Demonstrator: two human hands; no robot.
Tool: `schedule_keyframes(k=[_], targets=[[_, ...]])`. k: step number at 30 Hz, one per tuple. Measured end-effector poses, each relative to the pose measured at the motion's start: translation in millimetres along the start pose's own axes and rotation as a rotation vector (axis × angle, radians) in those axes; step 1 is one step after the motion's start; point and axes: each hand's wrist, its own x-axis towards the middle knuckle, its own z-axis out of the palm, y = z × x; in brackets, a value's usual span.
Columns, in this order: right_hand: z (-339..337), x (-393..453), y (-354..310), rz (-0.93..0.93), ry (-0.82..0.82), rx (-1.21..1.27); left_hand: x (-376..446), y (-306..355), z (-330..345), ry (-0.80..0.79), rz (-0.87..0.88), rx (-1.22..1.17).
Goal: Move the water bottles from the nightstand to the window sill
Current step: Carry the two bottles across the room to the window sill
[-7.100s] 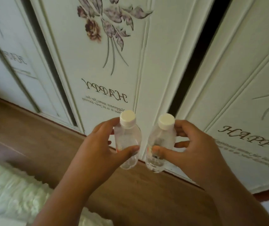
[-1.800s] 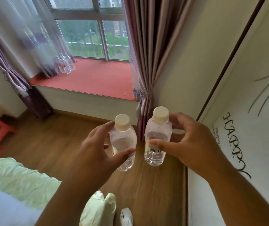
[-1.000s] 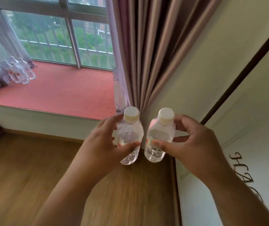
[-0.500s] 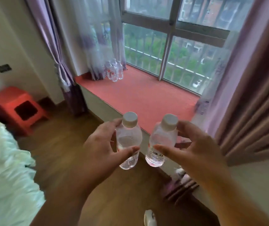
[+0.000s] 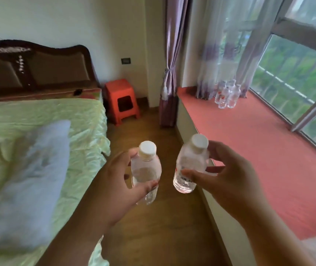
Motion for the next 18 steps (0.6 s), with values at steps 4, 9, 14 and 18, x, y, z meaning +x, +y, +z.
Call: schedule_keyframes(k=[4, 9, 14, 18], targets=[[11.9, 27.8, 7.6, -0.015, -0.098, 0.028, 16.7, -6.3, 3.0, 0.040, -0.062, 0.004], [18.3, 63.5, 18.0, -0.018, -0.124, 0.019, 60.8, -17.4, 14.8, 0.013, -0.075, -0.010], [24.4, 112.2, 27.5, 0.036, -0.082, -0.068, 130.7, -30.2, 24.3, -0.029, -0.026, -0.023], [37.8, 164.3, 27.1, 0.081, -0.015, -0.136, 203.1, -44.4, 21.3, -0.054, 0.046, -0.050]])
